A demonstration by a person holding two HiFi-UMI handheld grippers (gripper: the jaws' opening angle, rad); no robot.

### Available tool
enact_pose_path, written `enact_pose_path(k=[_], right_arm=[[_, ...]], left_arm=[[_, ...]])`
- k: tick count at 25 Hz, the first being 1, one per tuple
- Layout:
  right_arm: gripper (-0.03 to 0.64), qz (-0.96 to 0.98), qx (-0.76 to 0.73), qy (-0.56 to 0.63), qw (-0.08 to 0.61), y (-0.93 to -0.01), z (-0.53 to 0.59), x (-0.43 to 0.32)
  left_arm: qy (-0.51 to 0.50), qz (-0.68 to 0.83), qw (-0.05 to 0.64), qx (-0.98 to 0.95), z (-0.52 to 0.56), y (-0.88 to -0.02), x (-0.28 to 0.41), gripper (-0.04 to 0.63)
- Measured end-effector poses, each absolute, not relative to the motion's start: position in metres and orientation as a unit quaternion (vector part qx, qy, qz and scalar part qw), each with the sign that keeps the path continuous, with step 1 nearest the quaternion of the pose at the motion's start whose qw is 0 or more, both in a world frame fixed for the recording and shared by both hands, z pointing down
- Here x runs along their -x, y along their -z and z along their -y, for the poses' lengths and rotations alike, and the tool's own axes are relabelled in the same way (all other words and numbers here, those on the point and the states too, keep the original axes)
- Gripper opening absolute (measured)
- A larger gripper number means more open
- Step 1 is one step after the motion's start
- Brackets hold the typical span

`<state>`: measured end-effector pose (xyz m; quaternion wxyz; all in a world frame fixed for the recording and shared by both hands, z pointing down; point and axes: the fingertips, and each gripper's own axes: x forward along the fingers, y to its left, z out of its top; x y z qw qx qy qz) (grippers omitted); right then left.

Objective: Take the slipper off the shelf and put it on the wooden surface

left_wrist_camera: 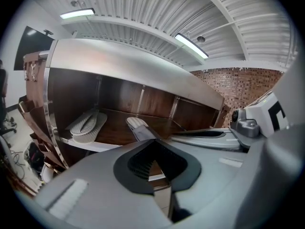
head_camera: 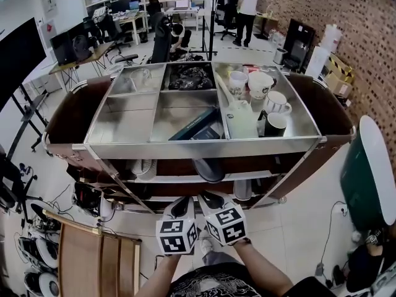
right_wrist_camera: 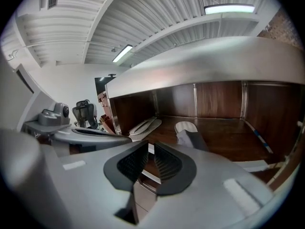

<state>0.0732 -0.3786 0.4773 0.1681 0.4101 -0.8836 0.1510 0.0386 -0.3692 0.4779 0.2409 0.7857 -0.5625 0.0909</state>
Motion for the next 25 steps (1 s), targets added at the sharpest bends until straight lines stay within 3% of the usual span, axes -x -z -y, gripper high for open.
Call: enact_pose_path(k=[25], right_arm=[[0.124,0.861,-0.439,-0.112,0.232,-0.541,0.502,-0.109]], left_arm=[[-0.087,0.585,0.267,-0.761,0.424,-0.505,-0.038,0.006]])
